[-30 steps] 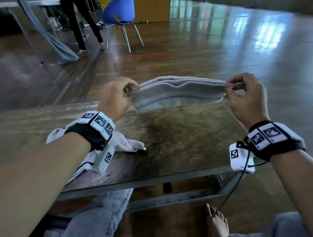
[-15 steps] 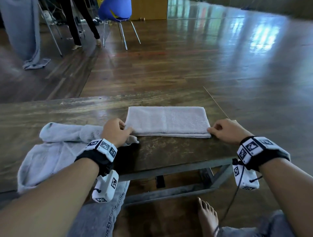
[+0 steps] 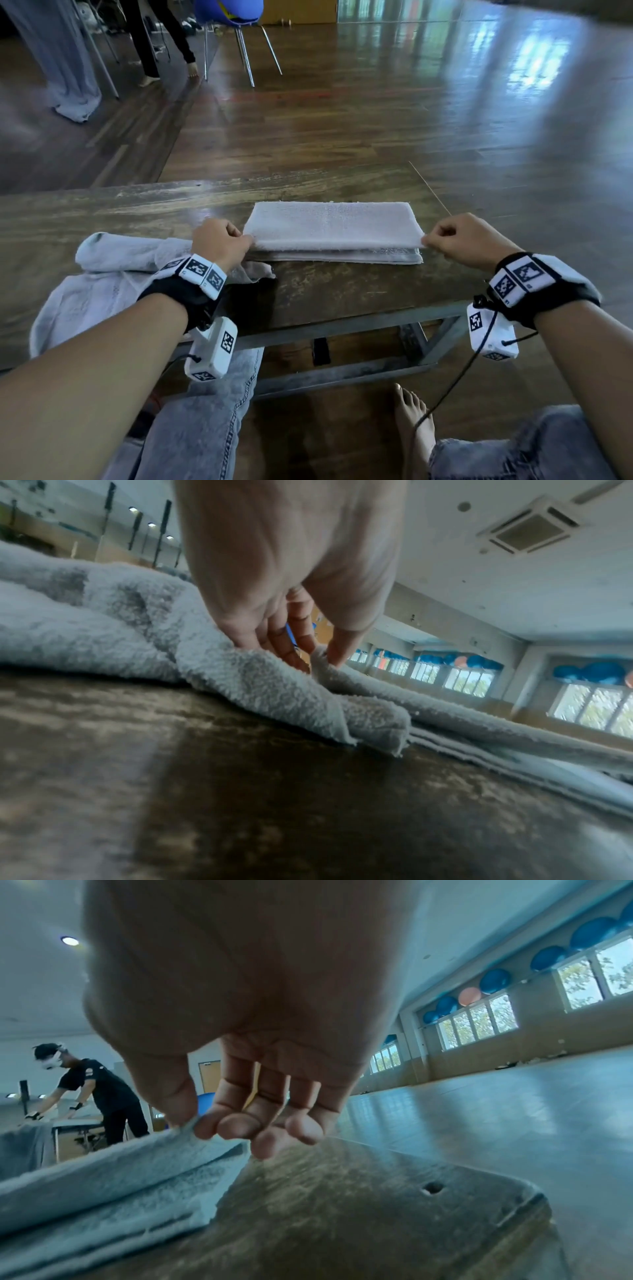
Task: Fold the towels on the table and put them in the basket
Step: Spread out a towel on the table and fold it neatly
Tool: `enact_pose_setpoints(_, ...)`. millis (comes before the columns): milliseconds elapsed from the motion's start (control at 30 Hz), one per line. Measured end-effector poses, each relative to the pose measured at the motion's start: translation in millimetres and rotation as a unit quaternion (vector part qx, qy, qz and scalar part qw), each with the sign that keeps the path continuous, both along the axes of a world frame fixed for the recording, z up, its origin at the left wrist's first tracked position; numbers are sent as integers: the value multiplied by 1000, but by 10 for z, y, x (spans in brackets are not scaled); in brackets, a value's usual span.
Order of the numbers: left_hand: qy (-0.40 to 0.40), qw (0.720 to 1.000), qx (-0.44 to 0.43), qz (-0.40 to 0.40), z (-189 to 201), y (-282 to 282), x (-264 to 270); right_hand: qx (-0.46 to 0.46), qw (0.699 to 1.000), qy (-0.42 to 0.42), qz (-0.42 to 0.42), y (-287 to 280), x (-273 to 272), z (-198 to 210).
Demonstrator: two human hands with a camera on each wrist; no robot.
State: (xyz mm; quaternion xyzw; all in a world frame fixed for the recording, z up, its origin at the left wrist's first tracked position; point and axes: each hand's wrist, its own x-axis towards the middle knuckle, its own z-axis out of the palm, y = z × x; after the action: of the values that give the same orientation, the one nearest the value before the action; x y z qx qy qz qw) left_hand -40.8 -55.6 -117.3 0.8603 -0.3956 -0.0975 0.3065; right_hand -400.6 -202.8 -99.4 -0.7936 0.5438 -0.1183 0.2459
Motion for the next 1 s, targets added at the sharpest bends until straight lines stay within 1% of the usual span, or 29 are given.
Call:
enact_pose_setpoints(67,-22,1000,18,-13,-10,-7,-37,5,998,54,12,18,-7,-63)
enact_pose_setpoints(100,-39,999,11,-26,-15,-11,-62,-7,998,65,9,24,-8,-93)
enact_pose_setpoints(167,-82,993,-13,-79,-19,-18,-130,-51,997,51,-8,31,-4,-115)
enact_pose_setpoints(200,-104,987,-19,-121,-19,-22,-174,-74,997,31,-4,30,9,-113)
enact_pose_setpoints(267,-136,967,-2,-214,-43,-20,-278,-97,994,-10,49,49,64,-107)
enact_pose_setpoints(300,-140,959,19,-247,-64,-7,-331,-101,991,-14,90,71,102,-110)
enact_pose_setpoints(333,-138,953,45,-265,-87,12,-384,-96,987,1,130,90,139,-129)
enact_pose_setpoints(367,-139,951,65,-268,-114,36,-431,-81,983,27,162,109,175,-153)
enact_pose_setpoints(400,-142,952,75,-262,-139,58,-466,-65,981,53,174,128,210,-165)
enact_pose_setpoints(500,-162,953,78,-245,-148,115,-536,-38,982,90,161,147,308,-154)
enact_pose_setpoints(600,-160,948,82,-263,-100,144,-535,-35,974,160,153,190,419,-93)
enact_pose_setpoints(733,-156,942,84,-286,-66,200,-491,-12,970,206,128,269,549,-64)
enact_pose_setpoints(800,-160,940,79,-292,-40,213,-487,-45,967,221,121,338,643,-33)
enact_pose_setpoints(833,-163,938,75,-297,-24,211,-490,-74,967,211,120,381,694,-23)
enact_pose_setpoints(900,-174,933,60,-308,3,180,-516,-117,972,141,147,461,800,-41)
enact_pose_setpoints(967,-176,934,24,-311,6,97,-557,-119,970,62,205,522,920,-105)
enact_pose_setpoints(1000,-166,936,5,-309,-7,38,-582,-112,966,43,228,537,976,-150)
